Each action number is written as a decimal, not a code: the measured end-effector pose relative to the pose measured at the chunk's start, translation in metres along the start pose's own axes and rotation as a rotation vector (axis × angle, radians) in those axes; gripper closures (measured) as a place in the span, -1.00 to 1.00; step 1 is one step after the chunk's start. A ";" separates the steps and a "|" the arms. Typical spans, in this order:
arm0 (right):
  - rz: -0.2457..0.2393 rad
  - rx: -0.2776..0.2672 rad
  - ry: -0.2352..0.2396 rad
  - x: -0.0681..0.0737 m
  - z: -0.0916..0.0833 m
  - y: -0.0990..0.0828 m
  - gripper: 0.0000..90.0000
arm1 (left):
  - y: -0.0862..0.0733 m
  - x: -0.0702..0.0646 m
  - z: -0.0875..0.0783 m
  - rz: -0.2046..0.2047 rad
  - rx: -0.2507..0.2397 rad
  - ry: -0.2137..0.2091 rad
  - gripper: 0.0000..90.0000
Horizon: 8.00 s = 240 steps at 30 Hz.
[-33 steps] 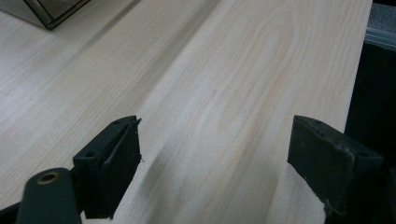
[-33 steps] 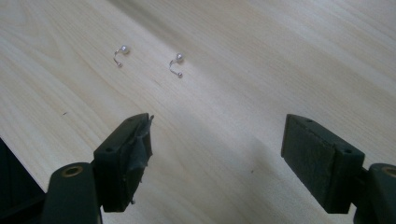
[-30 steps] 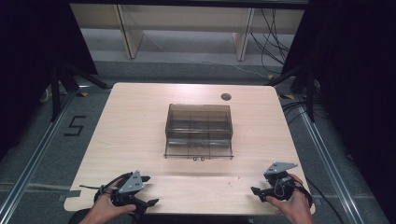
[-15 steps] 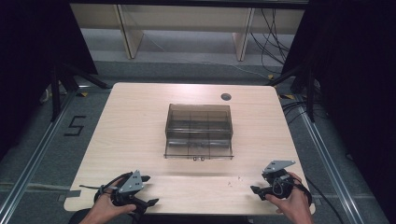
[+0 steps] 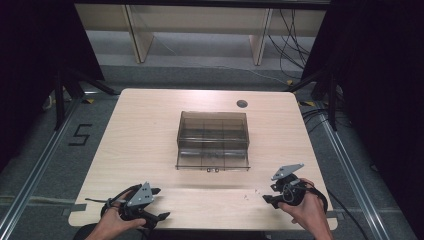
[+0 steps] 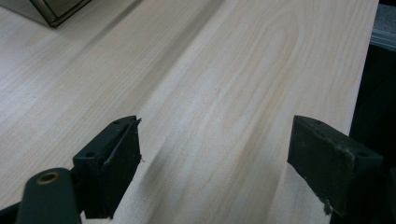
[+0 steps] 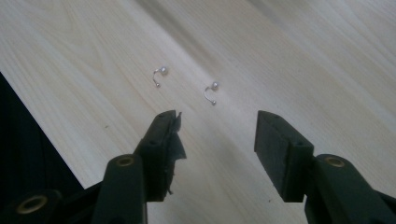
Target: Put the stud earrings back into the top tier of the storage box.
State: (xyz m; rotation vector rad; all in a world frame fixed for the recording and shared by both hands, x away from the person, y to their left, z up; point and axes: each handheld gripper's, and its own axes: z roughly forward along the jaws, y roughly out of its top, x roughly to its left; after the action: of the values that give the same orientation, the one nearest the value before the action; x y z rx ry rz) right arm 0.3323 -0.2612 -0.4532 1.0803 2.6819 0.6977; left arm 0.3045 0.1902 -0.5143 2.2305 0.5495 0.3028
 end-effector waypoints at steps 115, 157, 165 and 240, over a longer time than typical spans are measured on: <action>-0.328 0.437 0.093 0.029 0.018 0.097 0.93 | 0.000 0.000 0.000 -0.011 -0.009 -0.006 -0.63; -0.332 0.349 0.057 0.017 -0.015 0.186 0.93 | 0.000 -0.001 0.001 -0.030 -0.018 -0.015 -0.63; -0.338 0.358 0.069 0.010 -0.003 0.192 0.92 | 0.000 0.000 0.000 -0.022 -0.017 -0.012 -0.63; -0.439 0.474 0.096 0.061 0.040 0.093 0.72 | 0.000 0.000 0.001 -0.022 -0.017 -0.007 -0.63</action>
State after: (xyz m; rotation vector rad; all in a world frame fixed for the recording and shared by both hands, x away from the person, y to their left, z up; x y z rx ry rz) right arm 0.3580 -0.1469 -0.4428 0.4941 3.0967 0.0351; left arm 0.3048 0.1900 -0.5148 2.2065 0.5657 0.2870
